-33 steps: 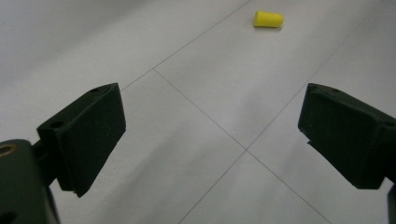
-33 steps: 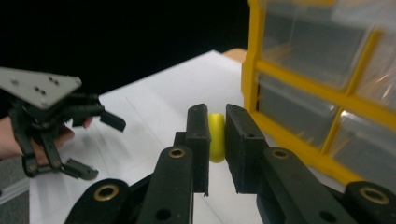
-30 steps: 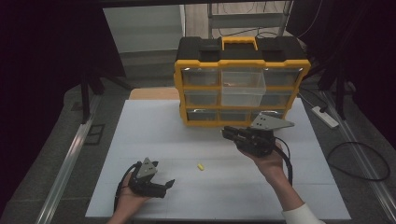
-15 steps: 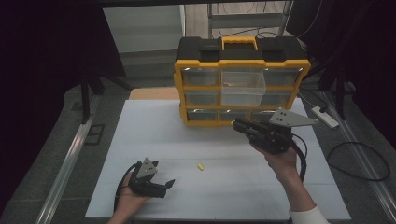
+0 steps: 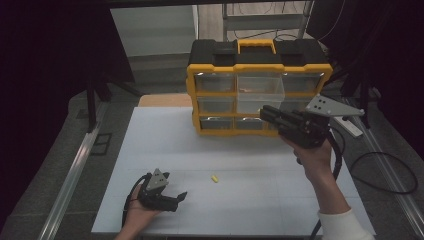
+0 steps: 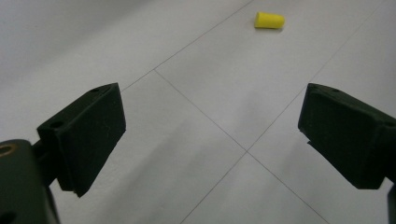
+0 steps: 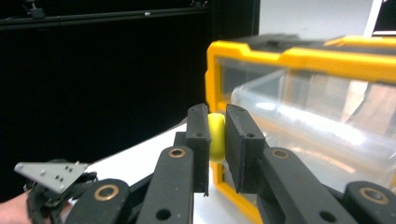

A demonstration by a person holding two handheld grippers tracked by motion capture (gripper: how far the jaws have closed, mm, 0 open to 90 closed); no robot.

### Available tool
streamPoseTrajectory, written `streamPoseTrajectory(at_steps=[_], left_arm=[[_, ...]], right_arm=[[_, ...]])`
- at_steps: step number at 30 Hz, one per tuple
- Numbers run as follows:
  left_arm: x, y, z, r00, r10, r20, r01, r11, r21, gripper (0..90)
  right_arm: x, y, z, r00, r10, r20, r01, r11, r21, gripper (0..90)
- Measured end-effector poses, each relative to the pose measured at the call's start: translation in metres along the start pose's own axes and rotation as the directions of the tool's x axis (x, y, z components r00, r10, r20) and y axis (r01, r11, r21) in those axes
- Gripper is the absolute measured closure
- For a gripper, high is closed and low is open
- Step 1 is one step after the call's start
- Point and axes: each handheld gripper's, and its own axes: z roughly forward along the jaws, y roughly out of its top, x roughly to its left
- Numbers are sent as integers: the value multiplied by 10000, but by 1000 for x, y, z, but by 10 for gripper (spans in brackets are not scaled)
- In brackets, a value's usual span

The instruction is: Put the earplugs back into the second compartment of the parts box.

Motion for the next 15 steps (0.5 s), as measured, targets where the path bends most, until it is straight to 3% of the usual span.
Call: streamPoseTrajectory(at_steps=[7,15], left_arm=[[0,0,0,10000,12,9,-12,10000,-13,76],[1,0,0,10000,11,16,-11,10000,-9,76]], right_arm=[[-13,22,8,9982,-61,591,57,10000,60,797],[-32,33,25,9929,-48,1185,8,9994,341,796]])
